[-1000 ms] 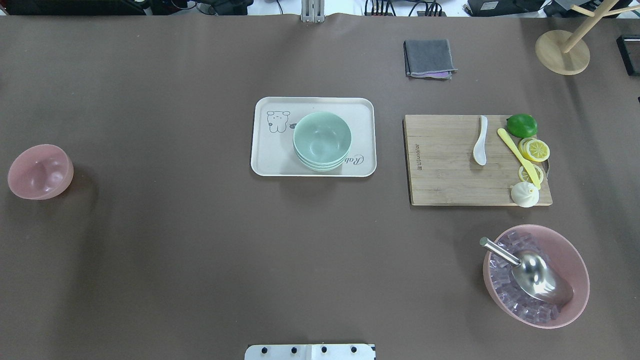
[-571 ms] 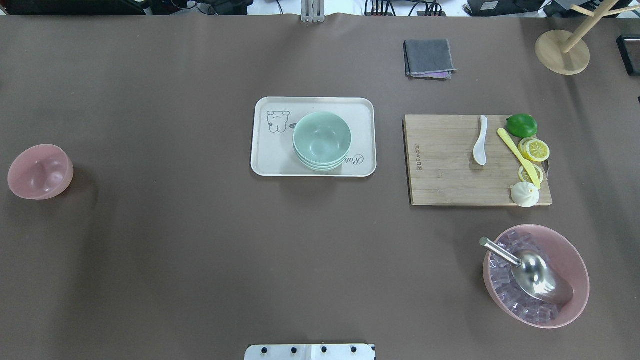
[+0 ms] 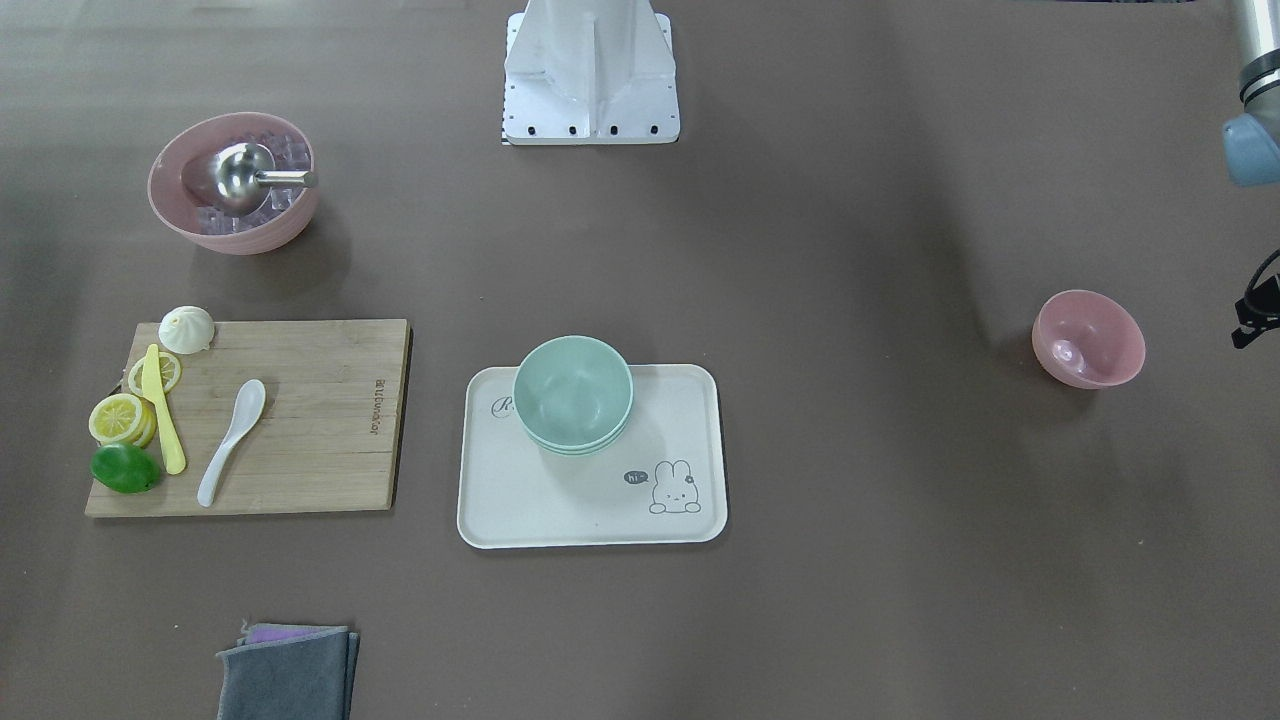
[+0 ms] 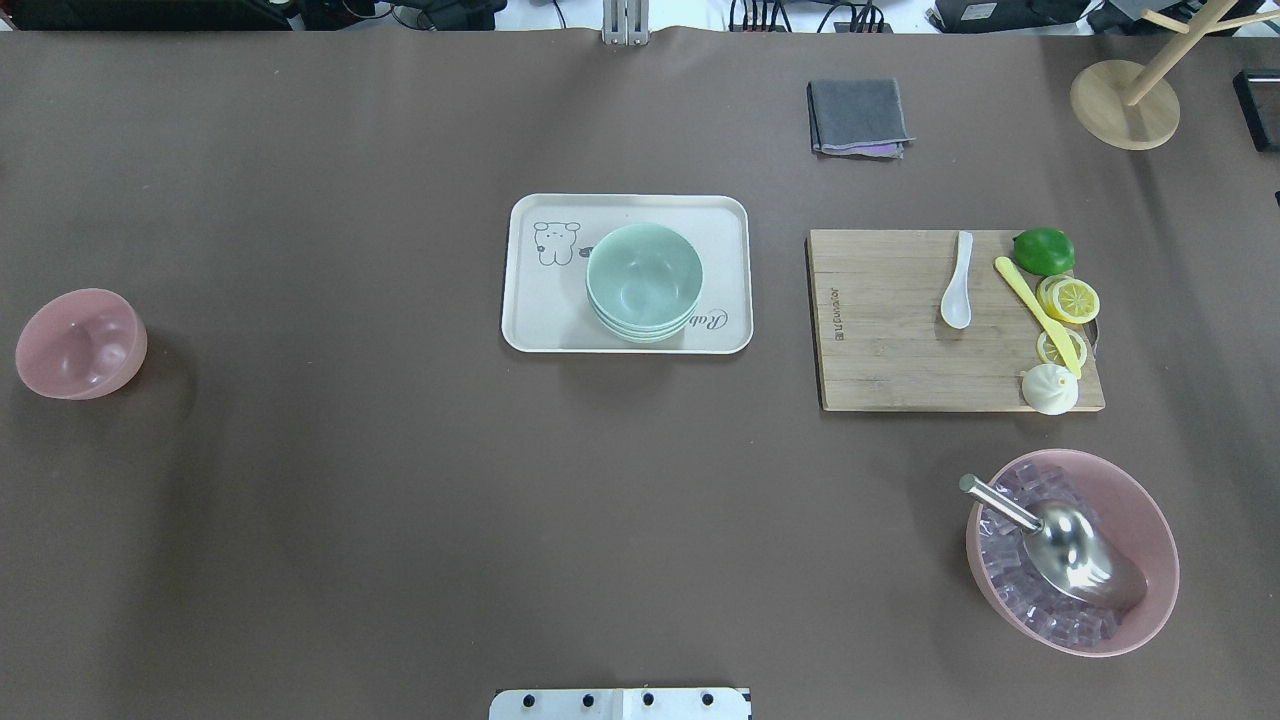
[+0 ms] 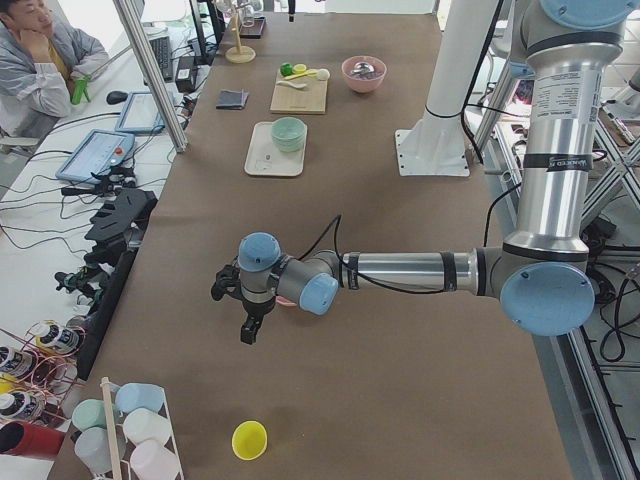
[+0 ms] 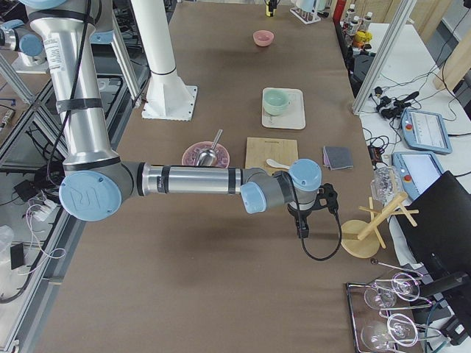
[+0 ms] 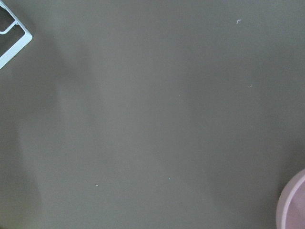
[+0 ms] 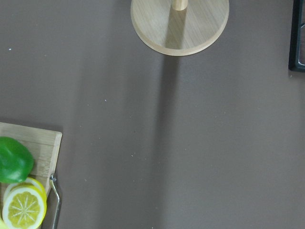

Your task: Stack pink bowl on green and place spoon

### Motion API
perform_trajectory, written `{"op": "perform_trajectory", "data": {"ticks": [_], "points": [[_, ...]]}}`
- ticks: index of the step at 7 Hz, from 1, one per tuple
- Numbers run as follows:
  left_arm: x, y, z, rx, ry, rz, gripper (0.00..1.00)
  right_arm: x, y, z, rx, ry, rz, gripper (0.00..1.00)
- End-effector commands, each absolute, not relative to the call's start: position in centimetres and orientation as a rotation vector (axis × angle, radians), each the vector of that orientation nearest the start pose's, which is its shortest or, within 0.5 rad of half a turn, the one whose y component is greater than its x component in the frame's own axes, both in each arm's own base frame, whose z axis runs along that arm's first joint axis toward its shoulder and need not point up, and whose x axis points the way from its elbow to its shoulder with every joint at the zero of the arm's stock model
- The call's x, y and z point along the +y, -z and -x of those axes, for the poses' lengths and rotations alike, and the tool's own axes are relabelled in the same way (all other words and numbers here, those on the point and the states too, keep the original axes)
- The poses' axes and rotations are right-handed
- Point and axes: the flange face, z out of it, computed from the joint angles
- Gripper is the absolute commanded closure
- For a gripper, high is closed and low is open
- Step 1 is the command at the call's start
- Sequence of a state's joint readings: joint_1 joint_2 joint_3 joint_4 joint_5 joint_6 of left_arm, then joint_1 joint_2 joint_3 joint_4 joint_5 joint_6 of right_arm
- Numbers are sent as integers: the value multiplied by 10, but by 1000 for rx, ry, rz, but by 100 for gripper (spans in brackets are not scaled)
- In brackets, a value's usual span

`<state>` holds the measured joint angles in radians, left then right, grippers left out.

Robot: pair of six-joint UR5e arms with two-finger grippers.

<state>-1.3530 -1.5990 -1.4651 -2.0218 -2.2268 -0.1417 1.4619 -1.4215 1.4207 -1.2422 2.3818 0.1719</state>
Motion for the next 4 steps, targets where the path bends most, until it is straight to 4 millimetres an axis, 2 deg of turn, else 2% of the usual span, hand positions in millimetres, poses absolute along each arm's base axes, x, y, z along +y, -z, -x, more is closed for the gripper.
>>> {"op": "perform_trajectory", "data": {"ticks": [1, 4], "points": [[-528, -653, -43, 704, -197, -242, 2, -575, -616, 1, -839, 74, -194, 0], [-526, -656, -43, 705, -195, -235, 2, -571, -614, 1, -842, 77, -198, 0]]}}
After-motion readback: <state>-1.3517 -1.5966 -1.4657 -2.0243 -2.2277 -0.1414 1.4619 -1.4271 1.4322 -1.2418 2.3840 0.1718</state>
